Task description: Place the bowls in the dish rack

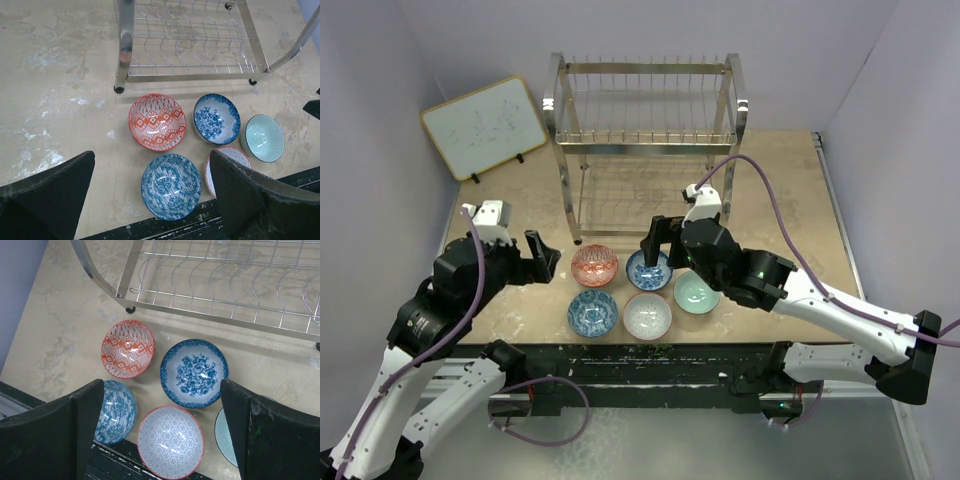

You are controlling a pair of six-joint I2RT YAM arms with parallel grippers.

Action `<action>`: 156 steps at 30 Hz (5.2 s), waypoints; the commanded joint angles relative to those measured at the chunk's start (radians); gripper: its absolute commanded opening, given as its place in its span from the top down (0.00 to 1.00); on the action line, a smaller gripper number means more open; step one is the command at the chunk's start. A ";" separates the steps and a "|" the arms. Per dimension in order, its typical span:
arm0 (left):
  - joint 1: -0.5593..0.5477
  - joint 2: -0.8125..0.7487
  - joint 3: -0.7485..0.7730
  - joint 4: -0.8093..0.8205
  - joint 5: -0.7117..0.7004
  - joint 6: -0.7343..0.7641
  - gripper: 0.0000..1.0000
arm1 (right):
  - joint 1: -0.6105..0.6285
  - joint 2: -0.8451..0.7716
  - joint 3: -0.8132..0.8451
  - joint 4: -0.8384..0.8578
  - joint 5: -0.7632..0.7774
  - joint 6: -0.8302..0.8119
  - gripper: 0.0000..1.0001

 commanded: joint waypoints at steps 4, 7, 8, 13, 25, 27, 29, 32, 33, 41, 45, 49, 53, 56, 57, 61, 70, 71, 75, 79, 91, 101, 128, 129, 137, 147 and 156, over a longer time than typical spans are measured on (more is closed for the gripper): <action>0.009 0.003 0.058 0.016 -0.022 -0.006 0.01 | 0.004 -0.028 0.013 0.035 0.019 -0.011 0.01; 0.009 -0.001 0.060 0.011 -0.033 -0.007 0.01 | 0.004 -0.020 0.022 0.018 0.027 -0.037 0.01; 0.009 -0.003 0.062 0.010 -0.039 -0.008 0.01 | 0.005 -0.019 0.022 0.017 0.031 -0.052 0.01; 0.009 -0.013 0.091 -0.010 -0.067 -0.013 0.01 | 0.004 0.003 0.006 0.081 -0.029 -0.157 0.01; 0.009 -0.076 0.195 -0.110 -0.163 -0.009 0.01 | 0.051 0.351 0.201 0.116 -0.088 -0.219 0.06; 0.009 -0.077 0.216 -0.130 -0.166 -0.008 0.01 | 0.051 0.402 0.241 0.131 -0.097 -0.223 0.08; 0.009 -0.082 0.231 -0.146 -0.165 -0.010 0.01 | 0.052 0.454 0.285 0.149 -0.122 -0.232 0.10; 0.009 -0.107 0.229 -0.154 -0.166 -0.020 0.01 | 0.053 0.543 0.348 0.155 -0.182 -0.238 0.15; 0.009 -0.118 0.222 -0.152 -0.169 -0.023 0.01 | 0.053 0.576 0.370 0.154 -0.199 -0.239 0.16; 0.009 -0.143 0.189 -0.150 -0.154 -0.042 0.01 | 0.056 0.793 0.503 0.188 -0.269 -0.236 0.22; 0.009 -0.149 0.187 -0.161 -0.159 -0.041 0.01 | 0.061 0.869 0.555 0.173 -0.273 -0.238 0.27; 0.009 -0.170 0.182 -0.169 -0.168 -0.045 0.01 | 0.081 0.934 0.614 0.131 -0.247 -0.242 0.32; 0.009 -0.182 0.174 -0.178 -0.170 -0.051 0.01 | 0.096 0.996 0.657 0.077 -0.192 -0.234 0.41; 0.009 -0.187 0.172 -0.182 -0.170 -0.052 0.01 | 0.103 1.025 0.682 0.031 -0.124 -0.212 0.45; 0.009 -0.189 0.172 -0.183 -0.170 -0.053 0.01 | 0.104 1.033 0.689 0.020 -0.109 -0.212 0.45; 0.009 -0.191 0.173 -0.187 -0.171 -0.053 0.01 | 0.110 1.054 0.711 -0.020 -0.076 -0.189 0.52; 0.009 -0.206 0.164 -0.200 -0.183 -0.058 0.01 | 0.115 1.098 0.726 -0.045 -0.036 -0.172 0.57; 0.009 -0.208 0.162 -0.200 -0.185 -0.059 0.01 | 0.116 1.102 0.728 -0.044 -0.035 -0.173 0.58; 0.009 -0.212 0.160 -0.204 -0.185 -0.059 0.01 | 0.116 1.122 0.740 -0.046 -0.031 -0.173 0.61; 0.009 -0.216 0.167 -0.215 -0.192 -0.060 0.01 | 0.117 1.138 0.754 -0.067 -0.011 -0.168 0.66; 0.008 -0.208 0.196 -0.221 -0.203 -0.056 0.01 | 0.135 0.990 0.722 -0.088 0.051 -0.148 1.00; 0.009 -0.194 0.211 -0.221 -0.215 -0.044 0.01 | 0.132 0.610 0.495 0.149 -0.179 -0.159 1.00; 0.009 -0.195 0.241 -0.227 -0.213 -0.034 0.01 | -0.134 0.491 0.070 0.904 -0.927 0.209 1.00; 0.009 -0.194 0.245 -0.229 -0.210 -0.035 0.01 | -0.152 0.501 0.063 0.926 -0.945 0.226 1.00; 0.009 -0.185 0.264 -0.231 -0.212 -0.030 0.01 | -0.213 0.581 0.050 1.010 -1.018 0.296 1.00; 0.009 -0.178 0.273 -0.233 -0.214 -0.025 0.01 | -0.305 0.673 0.061 1.146 -1.062 0.382 1.00; 0.009 -0.173 0.305 -0.250 -0.226 -0.015 0.01 | -0.397 0.792 0.118 1.382 -1.124 0.578 1.00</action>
